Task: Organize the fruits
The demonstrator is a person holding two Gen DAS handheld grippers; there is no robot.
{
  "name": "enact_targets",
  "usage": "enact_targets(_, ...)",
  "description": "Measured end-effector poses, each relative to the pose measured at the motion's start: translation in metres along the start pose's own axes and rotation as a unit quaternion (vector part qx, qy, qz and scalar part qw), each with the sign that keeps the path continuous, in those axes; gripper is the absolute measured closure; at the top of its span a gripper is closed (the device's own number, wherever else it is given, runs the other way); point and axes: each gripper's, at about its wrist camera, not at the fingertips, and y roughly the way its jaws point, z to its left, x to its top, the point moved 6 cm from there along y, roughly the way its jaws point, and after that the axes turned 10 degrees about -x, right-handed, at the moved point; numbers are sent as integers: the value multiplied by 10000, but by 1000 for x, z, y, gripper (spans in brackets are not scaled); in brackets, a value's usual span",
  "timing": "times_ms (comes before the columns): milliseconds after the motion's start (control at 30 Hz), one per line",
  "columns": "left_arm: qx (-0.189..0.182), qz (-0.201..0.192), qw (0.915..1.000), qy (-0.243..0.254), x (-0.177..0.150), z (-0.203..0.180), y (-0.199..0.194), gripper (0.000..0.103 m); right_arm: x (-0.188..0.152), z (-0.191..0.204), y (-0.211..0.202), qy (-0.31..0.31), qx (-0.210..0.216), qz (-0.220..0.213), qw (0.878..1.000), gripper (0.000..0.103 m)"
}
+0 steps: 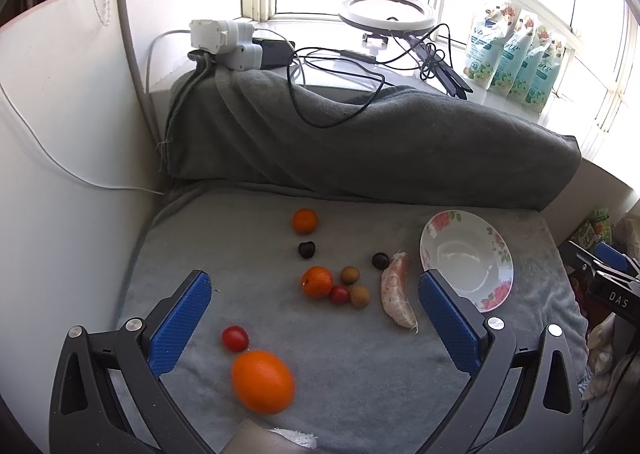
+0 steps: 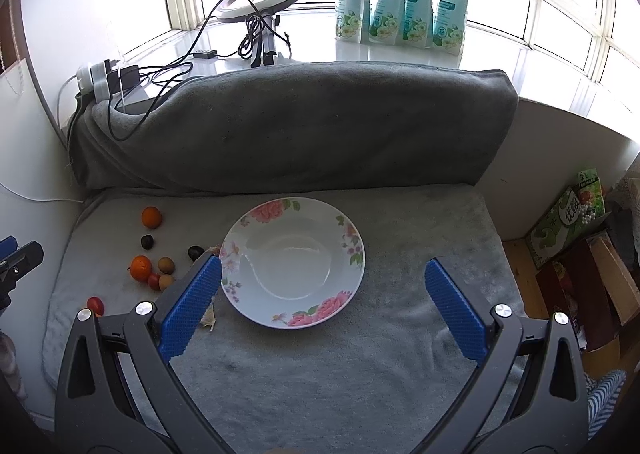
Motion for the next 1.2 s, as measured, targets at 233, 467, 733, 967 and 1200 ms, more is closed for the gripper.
enact_targets(233, 61, 111, 9995, -280, -14, 21, -4, 0, -4, 17, 5, -82, 389, 143, 9991, 0)
enact_targets(467, 122, 241, 9982, -534, -34, 40, -9, 0, -11, 43, 10, -311, 741, 251, 9964, 0)
enact_targets(733, 234, 354, 9956, -839, -54, 64, -13, 9, -19, 74, 17, -590, 1183, 394, 9904, 5)
enact_targets(967, 200, 501, 9933, -1024, -69, 76, -10, 16, -26, 99, 24, -830, 1523, 517, 9835, 13)
enact_targets(1200, -26, 712, 9881, -1364, -88, 83, -1, 20, -35, 122, 33, -1050, 1914, 767, 9729, 23)
